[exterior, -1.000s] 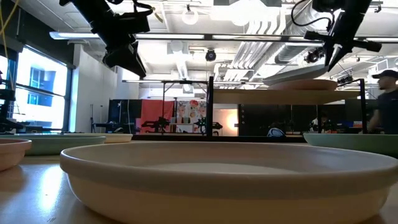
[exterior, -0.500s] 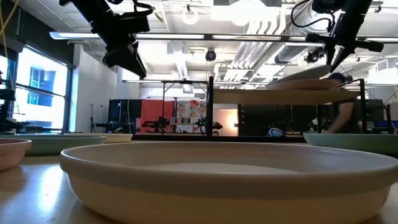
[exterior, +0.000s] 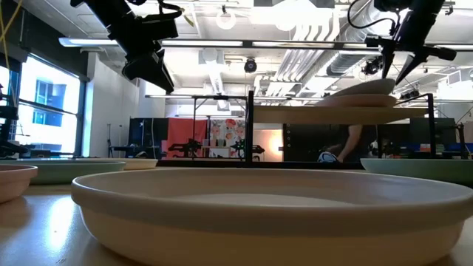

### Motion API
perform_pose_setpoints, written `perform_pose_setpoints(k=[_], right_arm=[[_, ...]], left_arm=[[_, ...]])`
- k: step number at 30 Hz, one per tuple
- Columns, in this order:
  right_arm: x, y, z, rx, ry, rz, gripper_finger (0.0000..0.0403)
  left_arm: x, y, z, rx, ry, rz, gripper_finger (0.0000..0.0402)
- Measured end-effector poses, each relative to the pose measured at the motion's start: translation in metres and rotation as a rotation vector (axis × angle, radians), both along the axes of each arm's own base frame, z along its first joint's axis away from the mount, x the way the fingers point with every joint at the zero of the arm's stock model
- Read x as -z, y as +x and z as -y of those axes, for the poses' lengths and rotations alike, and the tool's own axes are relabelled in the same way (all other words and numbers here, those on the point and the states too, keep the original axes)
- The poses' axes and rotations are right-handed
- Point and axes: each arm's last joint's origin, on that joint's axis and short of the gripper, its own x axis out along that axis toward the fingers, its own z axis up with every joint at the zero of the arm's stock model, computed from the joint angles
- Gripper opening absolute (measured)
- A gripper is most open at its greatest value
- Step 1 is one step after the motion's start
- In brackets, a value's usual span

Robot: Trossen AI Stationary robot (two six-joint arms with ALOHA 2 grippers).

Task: Place and stack plates onto a shelf
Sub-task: Stack the light blue plate on top of the light orange plate on the shelf, then stack the black plate on top of the light blue plate on the shelf

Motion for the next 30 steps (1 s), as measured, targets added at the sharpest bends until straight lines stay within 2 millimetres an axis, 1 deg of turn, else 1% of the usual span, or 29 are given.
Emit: perform_pose_setpoints(k=[9,12,16,20,24,30], right_arm=[[-0.013,-0.015,-0.025,-0.022,-0.062,0.143,0.0122],[-0.017,-0.017,-0.033,-0.084,-0.06,0.222,0.0122],[-0.02,-0.014,-0.04,-0.216,0.001,0.351,0.0122],[-0.02,-0.007,-0.045,-0.319,0.056,0.402,0.0122],[-0.02,0.006,-0.05,-0.366,0.089,0.418,0.0122],[-0.02,0.037,-0.06,-0.468,0.145,0.457,0.0122]], left_arm=[[0.0,0.0,0.0,0.003,-0.004,0.0,0.0102],[0.001,0.0,0.001,0.005,-0.04,0.017,0.0102],[0.005,-0.002,0.003,-0.004,-0.141,0.023,0.0102],[0.011,-0.009,0.004,-0.062,-0.217,-0.017,0.0102],[0.016,-0.018,0.005,-0.118,-0.27,-0.083,0.0102],[0.02,-0.022,0.009,-0.134,-0.413,-0.097,0.0102]])
